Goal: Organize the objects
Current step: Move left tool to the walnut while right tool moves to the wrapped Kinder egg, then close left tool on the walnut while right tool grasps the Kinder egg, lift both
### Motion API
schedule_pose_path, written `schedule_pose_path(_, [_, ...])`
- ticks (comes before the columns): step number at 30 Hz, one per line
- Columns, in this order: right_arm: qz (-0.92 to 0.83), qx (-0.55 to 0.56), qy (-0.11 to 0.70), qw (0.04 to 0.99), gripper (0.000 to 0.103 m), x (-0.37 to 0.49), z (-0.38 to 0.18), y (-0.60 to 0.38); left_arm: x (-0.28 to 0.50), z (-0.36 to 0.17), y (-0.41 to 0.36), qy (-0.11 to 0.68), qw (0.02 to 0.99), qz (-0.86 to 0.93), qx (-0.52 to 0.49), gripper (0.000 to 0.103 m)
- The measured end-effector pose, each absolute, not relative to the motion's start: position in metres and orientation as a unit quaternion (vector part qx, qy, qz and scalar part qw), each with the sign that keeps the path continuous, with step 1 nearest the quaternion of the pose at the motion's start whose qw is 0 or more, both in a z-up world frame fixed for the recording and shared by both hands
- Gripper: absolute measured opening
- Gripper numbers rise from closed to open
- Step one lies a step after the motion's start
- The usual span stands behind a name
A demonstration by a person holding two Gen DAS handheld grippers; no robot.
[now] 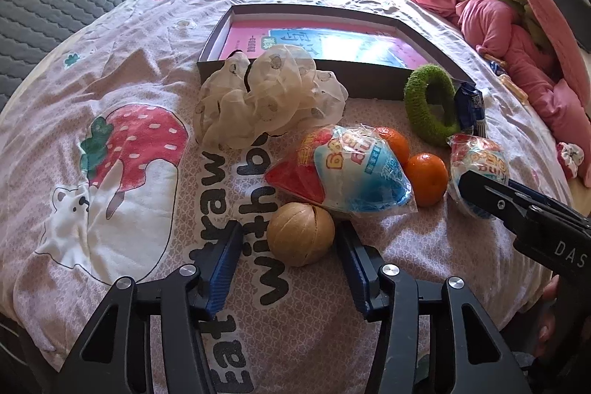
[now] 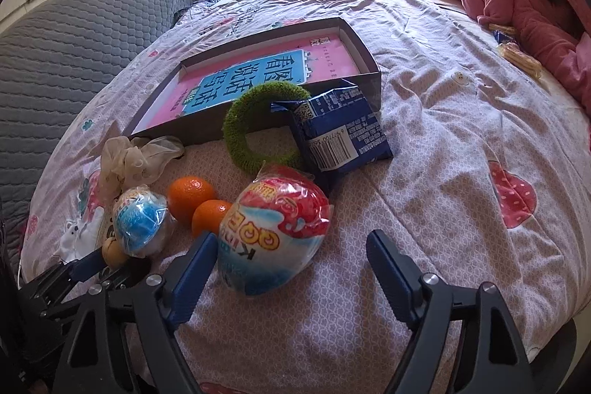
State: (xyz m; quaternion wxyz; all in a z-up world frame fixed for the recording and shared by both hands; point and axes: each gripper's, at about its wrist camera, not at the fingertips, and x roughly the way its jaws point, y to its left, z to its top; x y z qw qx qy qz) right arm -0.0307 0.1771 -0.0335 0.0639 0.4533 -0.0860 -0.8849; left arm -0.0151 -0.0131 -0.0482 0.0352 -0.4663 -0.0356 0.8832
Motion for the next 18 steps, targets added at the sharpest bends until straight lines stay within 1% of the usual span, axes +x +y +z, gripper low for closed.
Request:
schedule_pose_path(1, [-0.886,0.452,-0.086,0.065,0.075,-0.032,-0.033,0.176,-0.016,-0.048,-0.013,-0.036,0.037,0.883,-0.466,0.047])
schedule_pose_path(5, [-0.888,0.450,-0.066,0.071,0.056,-0.033,-0.034,0.167,-0.016,-0.048,-0.012,-0.039,0.038,0.884,-0.464,0.041])
schedule_pose_path(7, [-0.889,0.449,-0.059,0.071,0.056,-0.033,-0.034,0.165,-0.017,-0.047,-0.012,-0.041,0.038,0.884,-0.463,0.034])
schedule_pose_path(12, [-0.893,0.441,-0.056,0.071,0.055,-0.031,-0.032,0.165,-0.017,-0.046,-0.012,-0.042,0.038,0.886,-0.461,0.034])
schedule_pose_path(18, [-0.907,0.415,-0.031,0.063,0.054,-0.026,-0.020,0.163,-0.014,-0.039,-0.014,-0.044,0.039,0.892,-0.449,0.034])
